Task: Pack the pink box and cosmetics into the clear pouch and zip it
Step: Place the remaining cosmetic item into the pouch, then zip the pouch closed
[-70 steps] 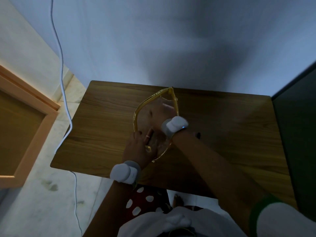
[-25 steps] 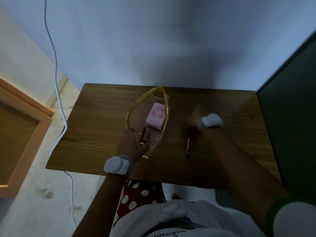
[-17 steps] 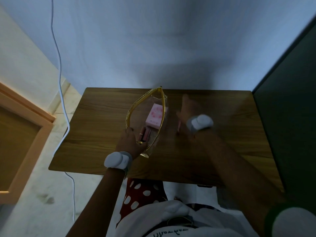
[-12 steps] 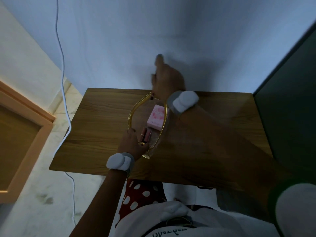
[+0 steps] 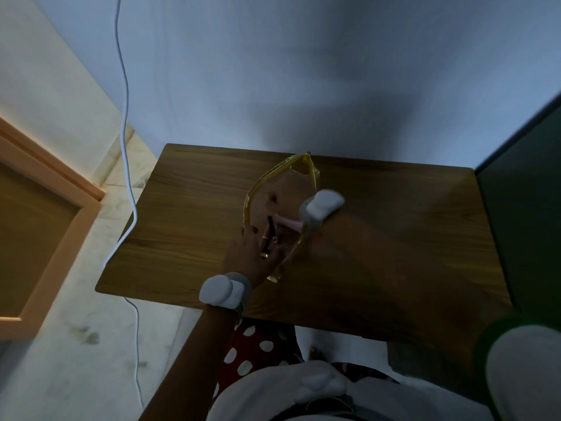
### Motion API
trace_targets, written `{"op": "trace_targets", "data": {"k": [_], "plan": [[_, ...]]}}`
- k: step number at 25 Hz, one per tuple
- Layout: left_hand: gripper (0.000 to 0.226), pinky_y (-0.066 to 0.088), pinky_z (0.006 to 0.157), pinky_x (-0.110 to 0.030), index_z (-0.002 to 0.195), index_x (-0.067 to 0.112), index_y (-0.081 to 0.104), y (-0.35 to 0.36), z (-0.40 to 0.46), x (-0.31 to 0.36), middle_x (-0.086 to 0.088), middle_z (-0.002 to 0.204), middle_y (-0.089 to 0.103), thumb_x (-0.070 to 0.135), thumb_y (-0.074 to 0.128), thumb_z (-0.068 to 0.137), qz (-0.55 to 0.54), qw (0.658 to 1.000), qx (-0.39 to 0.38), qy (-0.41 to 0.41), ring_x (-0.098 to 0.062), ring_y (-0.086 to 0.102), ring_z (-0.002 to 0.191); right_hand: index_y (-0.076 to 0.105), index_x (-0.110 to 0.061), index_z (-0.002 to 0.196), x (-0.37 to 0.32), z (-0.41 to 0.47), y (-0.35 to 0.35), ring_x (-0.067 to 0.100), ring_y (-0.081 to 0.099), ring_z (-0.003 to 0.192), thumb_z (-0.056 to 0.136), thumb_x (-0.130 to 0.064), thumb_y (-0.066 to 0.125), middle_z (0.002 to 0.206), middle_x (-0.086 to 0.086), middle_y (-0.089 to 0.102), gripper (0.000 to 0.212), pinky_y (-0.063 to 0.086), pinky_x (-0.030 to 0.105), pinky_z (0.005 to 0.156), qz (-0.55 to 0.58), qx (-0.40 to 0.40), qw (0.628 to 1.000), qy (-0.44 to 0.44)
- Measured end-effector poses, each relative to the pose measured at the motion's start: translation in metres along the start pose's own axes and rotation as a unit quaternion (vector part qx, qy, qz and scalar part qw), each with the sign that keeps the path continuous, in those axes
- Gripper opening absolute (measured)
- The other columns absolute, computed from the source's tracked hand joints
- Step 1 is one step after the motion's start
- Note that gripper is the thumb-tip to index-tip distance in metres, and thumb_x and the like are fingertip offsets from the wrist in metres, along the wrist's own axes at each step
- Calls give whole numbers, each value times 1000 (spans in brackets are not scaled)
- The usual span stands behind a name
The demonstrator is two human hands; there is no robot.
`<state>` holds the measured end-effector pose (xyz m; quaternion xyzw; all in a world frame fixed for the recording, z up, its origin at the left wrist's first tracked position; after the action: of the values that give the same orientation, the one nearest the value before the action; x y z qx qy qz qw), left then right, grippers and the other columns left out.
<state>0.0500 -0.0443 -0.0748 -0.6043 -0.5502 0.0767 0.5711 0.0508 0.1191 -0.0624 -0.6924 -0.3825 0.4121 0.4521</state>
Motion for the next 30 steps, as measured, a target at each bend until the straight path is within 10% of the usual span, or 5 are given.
{"op": "trace_targets", "data": {"k": [2, 6, 11, 19, 30], "plan": [[96, 45, 97, -44, 136, 11, 33, -2, -1, 3, -14, 141, 42, 62, 70, 64, -7, 1000, -21, -7, -33, 46, 125, 74, -21, 97, 25, 9, -44, 27, 55, 115, 87, -55, 61, 124, 9, 58, 38, 50, 41, 89, -64, 26, 994, -88], [99, 49, 93, -44, 132, 13, 41, -3, -7, 13, -10, 137, 48, 63, 76, 54, 20, 999, -20, -32, -30, 51, 120, 60, -35, 122, 54, 33, -65, 34, 5, 149, 64, -62, 80, 162, 4, 7, 67, 25, 57, 117, -314, -182, 918, -162], [20, 54, 67, -34, 96, 11, 66, -17, 2, 15, -6, 85, 70, 27, 57, 87, 105, 993, 37, 27, -20, 62, 72, 69, -16, 111, 79, 29, -55, 28, 66, 104, 86, -32, 73, 119, 9, 66, 30, 57, 42, 90, -278, -96, 937, -188], [15, 43, 72, -34, 95, 8, 68, -45, 120, 148, -15, 97, 71, 13, 57, 85, 193, 950, 34, 244, -34, 64, 95, 72, -19, 107, 214, -56, -118, 31, 64, 107, 87, -38, 70, 115, 8, 68, 27, 53, 37, 84, -194, 6, 981, 4], [23, 50, 88, -37, 106, 9, 63, 92, 208, 303, -12, 116, 66, 14, 58, 85, 336, 832, -88, 432, -29, 61, 109, 67, -15, 109, 366, -118, -70, 26, 67, 101, 89, -31, 65, 111, 8, 68, 26, 58, 36, 88, -203, -33, 918, 339]]}}
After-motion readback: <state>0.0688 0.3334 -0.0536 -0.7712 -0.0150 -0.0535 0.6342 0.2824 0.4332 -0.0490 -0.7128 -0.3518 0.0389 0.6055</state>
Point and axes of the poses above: each hand's wrist, its own z-axis towards the middle knuckle, its own y-axis out of the palm, x = y × z, the point moved 1 cm from there along z, towards the middle knuckle
